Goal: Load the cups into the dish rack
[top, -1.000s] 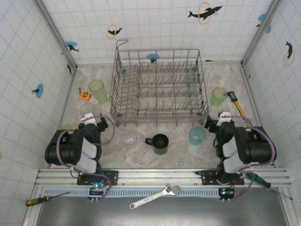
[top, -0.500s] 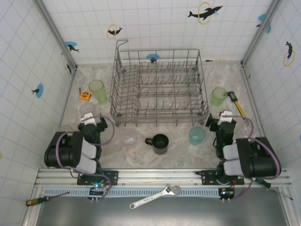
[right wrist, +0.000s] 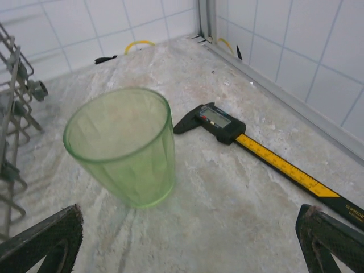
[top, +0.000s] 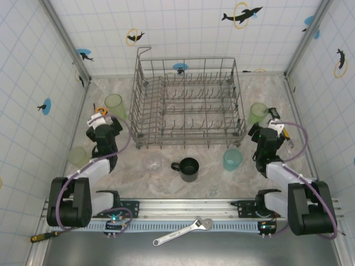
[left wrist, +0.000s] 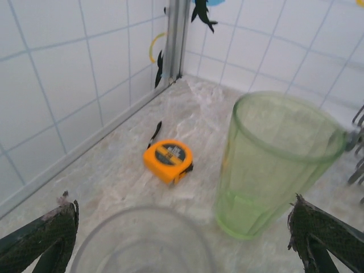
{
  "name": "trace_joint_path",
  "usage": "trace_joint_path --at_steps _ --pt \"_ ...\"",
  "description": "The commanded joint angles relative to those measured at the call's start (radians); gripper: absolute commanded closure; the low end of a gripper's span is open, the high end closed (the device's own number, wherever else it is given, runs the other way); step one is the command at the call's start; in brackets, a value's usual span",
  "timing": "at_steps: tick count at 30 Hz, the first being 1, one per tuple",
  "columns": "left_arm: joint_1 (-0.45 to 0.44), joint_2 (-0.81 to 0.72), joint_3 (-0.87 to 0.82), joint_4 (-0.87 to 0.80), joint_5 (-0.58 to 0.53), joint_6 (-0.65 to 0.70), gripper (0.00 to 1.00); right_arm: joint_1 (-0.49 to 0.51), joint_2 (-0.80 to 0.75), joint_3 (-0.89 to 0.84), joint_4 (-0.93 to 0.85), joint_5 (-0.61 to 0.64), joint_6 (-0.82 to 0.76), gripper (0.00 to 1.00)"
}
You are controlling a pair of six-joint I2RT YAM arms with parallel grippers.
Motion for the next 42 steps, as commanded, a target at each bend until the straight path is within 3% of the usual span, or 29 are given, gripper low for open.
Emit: trace_joint_path --at_steps 1,5,9,24,30,42 --pt "-0.011 -0.059 0.143 -0.363 -0.011 -0.203 0.02 0.003 -0.024 0.087 -0.216 0.012 0.059 0.01" --pt "-0.014 -0.113 0.27 -0.601 0.108 -0.336 0.02 0.003 -0.009 0.163 -0.335 -0.05 0.054 0.01" --pt "-0.033 -0.155 0.357 -0.784 0.269 -0.364 0.02 0.002 0.022 0.236 -0.45 -0.117 0.053 0.01" --pt "-0.122 -0.327 0.38 -1.189 0.449 -0.461 0.03 0.022 0.098 0.38 -0.6 -0.128 0.038 0.01" --pt "-0.213 -0.37 0.334 -1.204 0.452 -0.513 0.02 0.053 0.128 0.436 -0.653 -0.129 0.069 0.01" --pt "-0.533 -0.292 0.336 -1.221 0.281 -0.554 0.03 0.089 0.12 0.459 -0.745 -0.126 0.062 0.01"
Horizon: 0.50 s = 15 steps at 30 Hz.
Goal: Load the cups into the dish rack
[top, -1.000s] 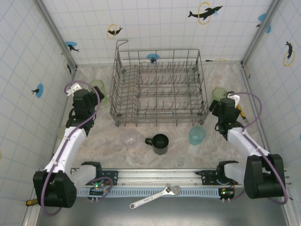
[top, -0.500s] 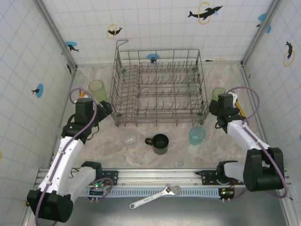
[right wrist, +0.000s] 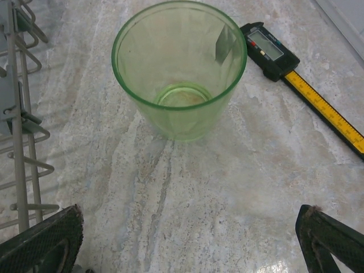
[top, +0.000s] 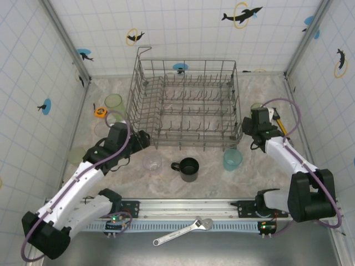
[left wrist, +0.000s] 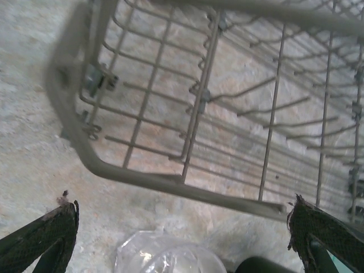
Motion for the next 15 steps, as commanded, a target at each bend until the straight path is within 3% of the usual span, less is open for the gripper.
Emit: trace_joint_path --at_steps 1,9,15 --pt "-0.081 0.024 -0.001 -0.034 -0.096 -0.031 0.02 0.01 -0.015 0.047 -0.033 -0.019 0.002 0.01" --pt "-0.283 0.164 0.085 0.028 -0.179 -0.056 0.02 -0.005 0.034 0.094 -0.038 -0.094 -0.002 0.01" --pt "-0.328 0.25 0.1 0.105 -0.171 -0.06 0.02 -0.007 0.101 0.162 -0.032 -0.127 0.003 0.01"
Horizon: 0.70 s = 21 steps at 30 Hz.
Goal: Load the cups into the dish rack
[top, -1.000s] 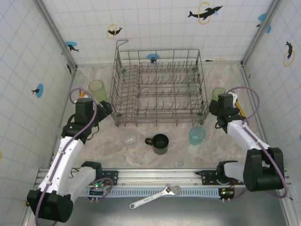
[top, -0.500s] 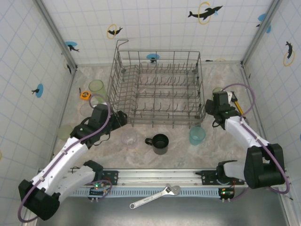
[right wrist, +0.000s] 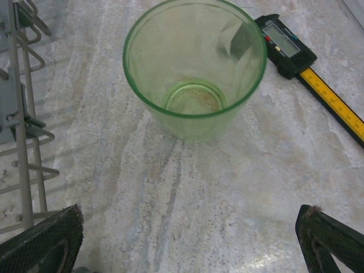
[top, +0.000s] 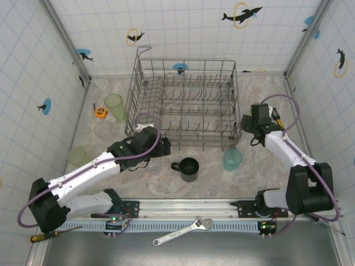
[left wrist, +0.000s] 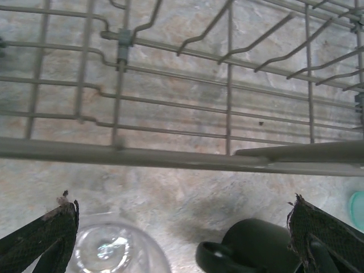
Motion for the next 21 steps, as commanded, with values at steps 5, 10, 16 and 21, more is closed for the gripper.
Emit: trace_joint_path --at_steps 5,10,16,21 --pt "-0.007 0.08 0.05 0.101 -0.022 0.004 0.02 -0.033 0.118 0.201 -0.026 -0.082 -0.012 0.01" --pt "-0.007 0.151 0.097 0.125 -0.007 0.031 0.03 -0.105 0.161 0.319 -0.072 -0.095 -0.01 0.01" --pt "-0.007 0.236 0.151 0.181 0.041 0.059 0.02 -0.152 0.125 0.37 -0.112 -0.098 -0.025 0.01" --pt "-0.007 0.323 0.231 0.183 0.007 0.101 0.02 -0.171 0.057 0.344 -0.138 -0.119 -0.025 0.01"
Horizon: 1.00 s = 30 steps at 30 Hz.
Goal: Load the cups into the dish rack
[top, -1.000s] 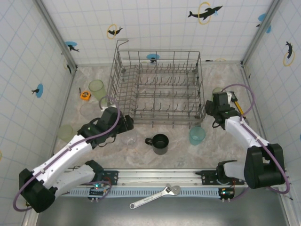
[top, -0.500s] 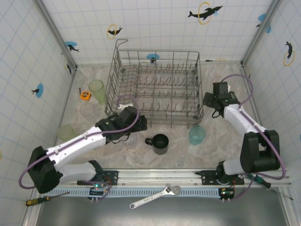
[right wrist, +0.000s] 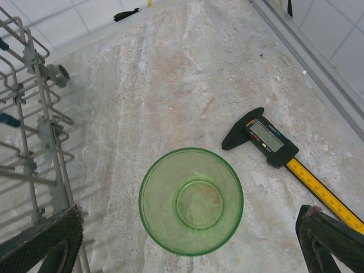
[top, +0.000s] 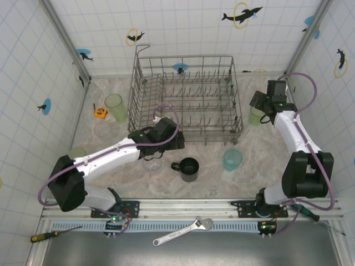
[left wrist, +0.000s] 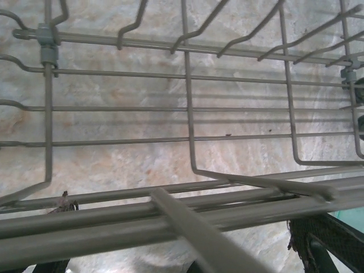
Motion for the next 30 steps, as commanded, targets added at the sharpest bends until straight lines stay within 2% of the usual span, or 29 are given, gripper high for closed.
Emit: trace_joint_path --at_steps 1,6,9,14,18,24,30 --pt "0.004 0.044 0.079 0.075 -0.056 0.057 0.02 -0.01 -0.08 0.001 -0.043 -0.027 -0.008 0.01" --pt "0.007 0.081 0.187 0.017 -0.12 0.105 0.02 -0.015 -0.135 -0.034 -0.089 -0.05 -0.019 0.01" --pt "0.007 0.062 0.219 0.022 -0.065 0.133 0.02 -0.016 -0.173 -0.068 -0.104 -0.058 -0.029 0.01" --pt "0.004 0.01 0.157 0.02 0.102 0.195 0.02 -0.026 -0.229 -0.126 -0.113 -0.071 -0.04 0.01" --pt "-0.007 -0.032 0.092 -0.045 0.132 0.215 0.02 -0.028 -0.257 -0.155 -0.113 -0.08 -0.043 0.01" --pt "-0.096 -0.045 0.074 -0.091 0.155 0.309 0.02 -0.027 -0.257 -0.172 -0.103 -0.101 -0.029 0.01" --pt "-0.166 0.085 0.121 -0.194 0.103 0.367 0.03 -0.019 -0.249 -0.172 -0.104 -0.129 -0.016 0.01"
